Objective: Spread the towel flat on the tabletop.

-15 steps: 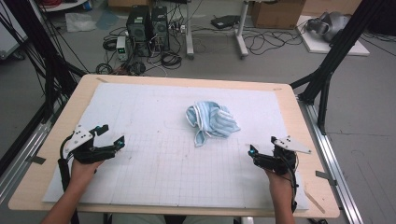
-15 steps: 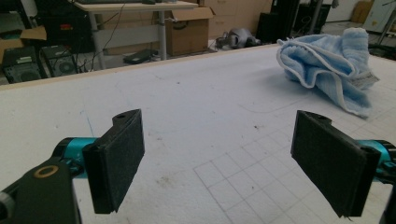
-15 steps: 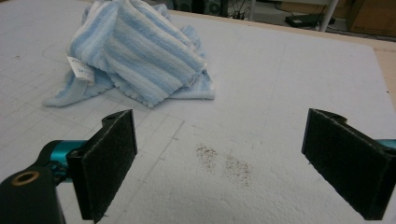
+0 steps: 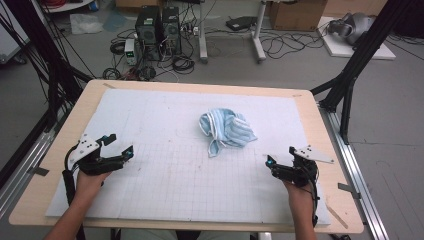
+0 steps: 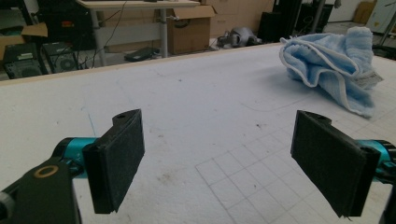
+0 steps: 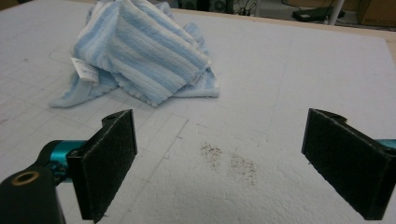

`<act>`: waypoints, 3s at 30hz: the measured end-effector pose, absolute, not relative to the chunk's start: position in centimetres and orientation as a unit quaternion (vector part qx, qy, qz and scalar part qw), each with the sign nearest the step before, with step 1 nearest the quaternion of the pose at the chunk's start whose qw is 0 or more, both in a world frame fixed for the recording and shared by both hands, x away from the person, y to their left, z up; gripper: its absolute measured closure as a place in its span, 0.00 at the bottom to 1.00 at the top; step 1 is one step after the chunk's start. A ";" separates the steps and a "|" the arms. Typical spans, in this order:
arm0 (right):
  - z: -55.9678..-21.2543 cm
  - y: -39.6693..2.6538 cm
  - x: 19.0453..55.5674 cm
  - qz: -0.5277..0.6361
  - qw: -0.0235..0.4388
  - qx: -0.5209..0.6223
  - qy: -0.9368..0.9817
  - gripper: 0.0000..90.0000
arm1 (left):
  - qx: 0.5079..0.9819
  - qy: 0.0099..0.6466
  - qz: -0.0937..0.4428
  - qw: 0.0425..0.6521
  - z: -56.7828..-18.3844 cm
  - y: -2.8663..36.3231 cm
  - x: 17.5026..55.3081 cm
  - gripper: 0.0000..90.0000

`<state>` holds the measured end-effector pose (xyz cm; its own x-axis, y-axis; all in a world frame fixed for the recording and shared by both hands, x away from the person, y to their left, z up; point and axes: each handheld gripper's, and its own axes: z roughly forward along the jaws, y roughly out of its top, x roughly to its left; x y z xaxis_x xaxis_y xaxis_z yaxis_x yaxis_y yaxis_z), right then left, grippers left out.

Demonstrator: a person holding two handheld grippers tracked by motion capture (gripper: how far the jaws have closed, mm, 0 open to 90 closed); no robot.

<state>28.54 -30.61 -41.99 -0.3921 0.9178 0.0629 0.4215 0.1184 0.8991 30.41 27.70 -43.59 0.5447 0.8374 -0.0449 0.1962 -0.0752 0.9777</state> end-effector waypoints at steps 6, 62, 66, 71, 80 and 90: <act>-42.0 -30.5 28.9 0.461 0.261 0.484 0.697 0.10 | 0.680 0.376 0.287 0.559 -43.5 27.8 30.5 0.20; -42.0 -17.7 44.1 0.372 0.115 0.403 0.829 0.70 | 0.681 0.383 0.275 0.561 -43.9 27.9 30.5 0.21; -41.7 -16.8 43.1 0.388 0.065 0.379 0.837 0.74 | 0.681 0.384 0.276 0.559 -43.9 28.0 30.5 0.21; -41.8 -15.7 42.0 0.407 0.026 0.366 0.837 0.75 | 0.678 0.386 0.277 0.561 -43.8 28.1 30.5 0.21; -41.0 -11.4 38.8 0.425 -0.020 0.285 0.859 0.75 | 0.673 0.390 0.279 0.563 -43.7 28.4 30.5 0.21; -39.7 -8.8 41.5 0.430 0.008 0.257 0.865 0.75 | 0.667 0.394 0.282 0.566 -43.6 28.6 30.7 0.21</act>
<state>41.47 -8.77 -39.73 -0.8679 0.4518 0.2066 0.4374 0.4978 0.7489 30.65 28.61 -43.64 0.5300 0.8451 -0.0702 0.2074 -0.0489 0.9770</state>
